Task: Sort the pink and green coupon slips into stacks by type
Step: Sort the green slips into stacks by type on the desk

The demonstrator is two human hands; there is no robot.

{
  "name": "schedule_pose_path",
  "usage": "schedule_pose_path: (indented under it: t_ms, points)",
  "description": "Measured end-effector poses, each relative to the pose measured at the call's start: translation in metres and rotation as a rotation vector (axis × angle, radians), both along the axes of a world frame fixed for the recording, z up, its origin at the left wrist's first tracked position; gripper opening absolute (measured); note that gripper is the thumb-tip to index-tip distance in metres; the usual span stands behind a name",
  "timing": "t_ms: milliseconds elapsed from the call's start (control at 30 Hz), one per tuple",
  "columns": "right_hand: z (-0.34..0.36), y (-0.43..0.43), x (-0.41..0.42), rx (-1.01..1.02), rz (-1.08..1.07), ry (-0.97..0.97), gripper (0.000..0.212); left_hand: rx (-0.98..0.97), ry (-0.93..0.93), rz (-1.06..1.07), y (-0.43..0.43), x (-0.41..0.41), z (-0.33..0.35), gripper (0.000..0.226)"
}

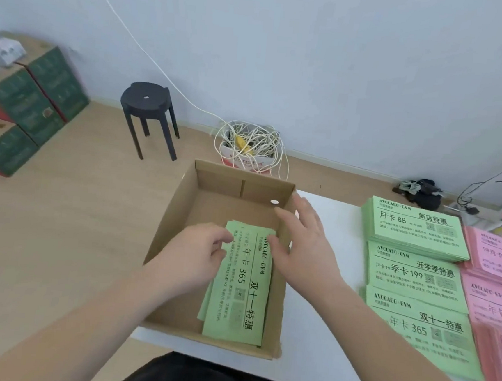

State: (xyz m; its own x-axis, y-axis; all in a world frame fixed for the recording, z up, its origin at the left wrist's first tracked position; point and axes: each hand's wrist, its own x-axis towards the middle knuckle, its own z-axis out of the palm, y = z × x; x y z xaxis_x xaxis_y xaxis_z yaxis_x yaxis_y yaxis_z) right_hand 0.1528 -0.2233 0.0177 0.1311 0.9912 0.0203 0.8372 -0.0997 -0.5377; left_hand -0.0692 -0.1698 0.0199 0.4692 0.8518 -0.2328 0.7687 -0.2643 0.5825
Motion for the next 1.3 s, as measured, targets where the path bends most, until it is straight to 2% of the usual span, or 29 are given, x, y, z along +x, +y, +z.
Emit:
schedule_pose_path:
  t_ms: [100,233,400,467,533,633,733,900,1033,1100,1167,1233,1300]
  points:
    - [-0.009,0.006,-0.01,-0.031,-0.028,-0.104,0.052,0.018,0.13,-0.229,0.028,0.019,-0.02,0.044]
    - [-0.018,0.004,-0.013,-0.019,-0.129,0.012,0.051,0.01,0.31,-0.324,0.056,0.034,-0.038,0.05]
    - [-0.023,0.001,-0.007,-0.021,-0.138,0.002,0.048,0.013,0.249,-0.273,0.063,0.033,-0.039,0.064]
    - [-0.025,0.001,-0.009,0.003,-0.12,-0.04,0.046,0.031,0.204,-0.27,0.061,0.031,-0.034,0.056]
    - [-0.023,0.003,-0.012,0.034,-0.1,-0.079,0.043,0.051,0.171,-0.299,0.056,0.026,-0.024,0.038]
    - [-0.018,0.001,-0.014,0.103,0.03,-0.189,0.027,0.053,0.093,-0.38,0.039,0.009,-0.011,0.023]
    - [-0.013,-0.017,-0.022,0.125,0.103,-0.031,0.022,0.0,0.091,-0.427,0.02,-0.019,-0.002,0.026]
    - [-0.009,-0.034,-0.028,0.101,-0.022,0.208,0.038,-0.049,0.099,-0.484,-0.004,-0.046,0.003,0.032]
    - [0.008,-0.033,-0.035,-0.119,-0.039,0.345,0.027,-0.056,0.014,-0.384,0.0,-0.042,0.009,0.017]
    - [0.015,-0.034,-0.038,-0.203,-0.019,0.395,0.041,-0.018,-0.052,-0.268,0.004,-0.037,0.015,0.013]
    - [0.014,-0.034,-0.037,-0.271,-0.031,0.352,0.051,-0.016,-0.098,-0.151,0.005,-0.033,0.021,0.011]
    - [0.012,-0.03,-0.038,-0.261,-0.045,0.248,0.04,-0.057,-0.135,-0.082,0.005,-0.029,0.026,0.011]
    - [0.013,-0.027,-0.041,-0.251,-0.05,0.268,0.028,-0.097,-0.195,-0.037,0.007,-0.029,0.031,0.013]
